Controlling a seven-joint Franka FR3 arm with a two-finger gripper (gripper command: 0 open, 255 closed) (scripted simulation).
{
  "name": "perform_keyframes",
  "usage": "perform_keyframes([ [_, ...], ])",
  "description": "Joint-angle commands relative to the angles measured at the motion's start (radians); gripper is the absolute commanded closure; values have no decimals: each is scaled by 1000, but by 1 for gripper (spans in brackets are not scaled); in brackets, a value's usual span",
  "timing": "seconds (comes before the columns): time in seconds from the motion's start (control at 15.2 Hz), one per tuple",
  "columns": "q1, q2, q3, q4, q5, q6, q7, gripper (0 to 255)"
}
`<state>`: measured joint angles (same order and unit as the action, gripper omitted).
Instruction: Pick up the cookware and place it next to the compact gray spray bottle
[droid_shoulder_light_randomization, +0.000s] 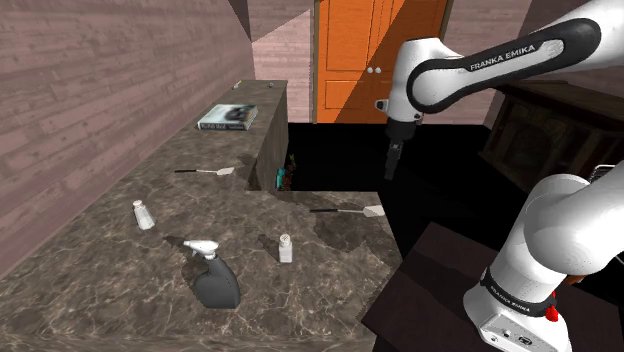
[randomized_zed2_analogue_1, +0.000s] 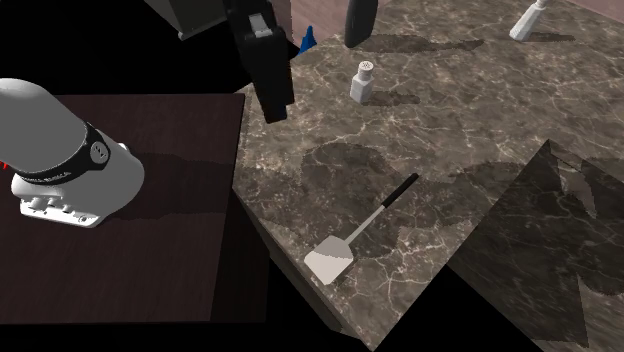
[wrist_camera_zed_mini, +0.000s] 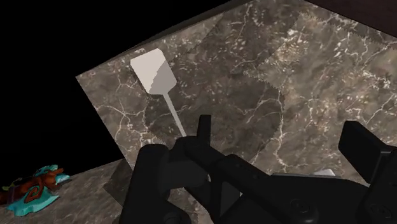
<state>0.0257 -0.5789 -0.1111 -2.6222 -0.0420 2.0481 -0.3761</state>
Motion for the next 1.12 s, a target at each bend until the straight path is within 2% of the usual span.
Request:
perform_keyframes([
  [0.0, 6, 71, -23, -2, -6, 81, -51, 0],
  [0.26, 21, 225, -71, 8, -3, 233, -158, 0],
  [0.53, 42, 396, -113, 47, 32, 371, -280, 0],
  [0.86, 60, 620, -137, 134, 135, 509, -462, 0],
  [1.06, 47, 753, -121, 205, 213, 569, -578, 0],
])
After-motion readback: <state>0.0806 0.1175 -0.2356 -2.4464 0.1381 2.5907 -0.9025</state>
